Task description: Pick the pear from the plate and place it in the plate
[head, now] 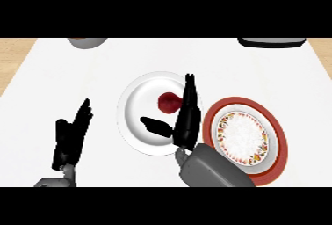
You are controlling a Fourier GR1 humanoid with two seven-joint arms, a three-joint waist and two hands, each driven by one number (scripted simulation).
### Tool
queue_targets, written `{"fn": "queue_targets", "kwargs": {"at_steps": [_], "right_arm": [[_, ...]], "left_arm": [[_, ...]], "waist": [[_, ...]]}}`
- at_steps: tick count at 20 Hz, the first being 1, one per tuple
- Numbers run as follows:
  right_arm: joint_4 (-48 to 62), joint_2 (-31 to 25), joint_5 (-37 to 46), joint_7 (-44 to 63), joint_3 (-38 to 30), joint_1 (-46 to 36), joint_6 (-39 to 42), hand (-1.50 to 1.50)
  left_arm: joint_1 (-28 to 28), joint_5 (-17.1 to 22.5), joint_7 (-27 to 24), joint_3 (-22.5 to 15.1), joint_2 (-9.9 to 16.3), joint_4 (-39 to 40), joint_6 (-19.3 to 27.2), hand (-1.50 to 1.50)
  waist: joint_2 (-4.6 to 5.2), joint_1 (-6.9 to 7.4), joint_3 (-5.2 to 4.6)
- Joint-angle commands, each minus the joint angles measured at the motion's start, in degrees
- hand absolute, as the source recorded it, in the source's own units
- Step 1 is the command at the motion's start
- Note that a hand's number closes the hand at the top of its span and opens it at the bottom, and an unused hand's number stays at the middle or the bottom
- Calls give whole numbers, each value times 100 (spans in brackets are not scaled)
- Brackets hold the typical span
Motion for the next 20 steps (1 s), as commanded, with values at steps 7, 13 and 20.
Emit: {"fn": "queue_targets", "kwargs": {"at_steps": [7, 13, 20], "right_arm": [[678, 25, 140, 743, 207, -239, -529, -150], [833, 25, 128, 333, 124, 158, -631, -150], [481, 26, 982, 1119, 52, 523, -541, -150]], "left_arm": [[-210, -181, -61, 66, -131, 287, 41, 0], [-158, -79, -142, 183, -100, 402, -168, 0], [-56, -86, 160, 234, -101, -71, -190, 0]], "waist": [[-2, -7, -3], [1, -17, -1], [-14, -41, -3]]}}
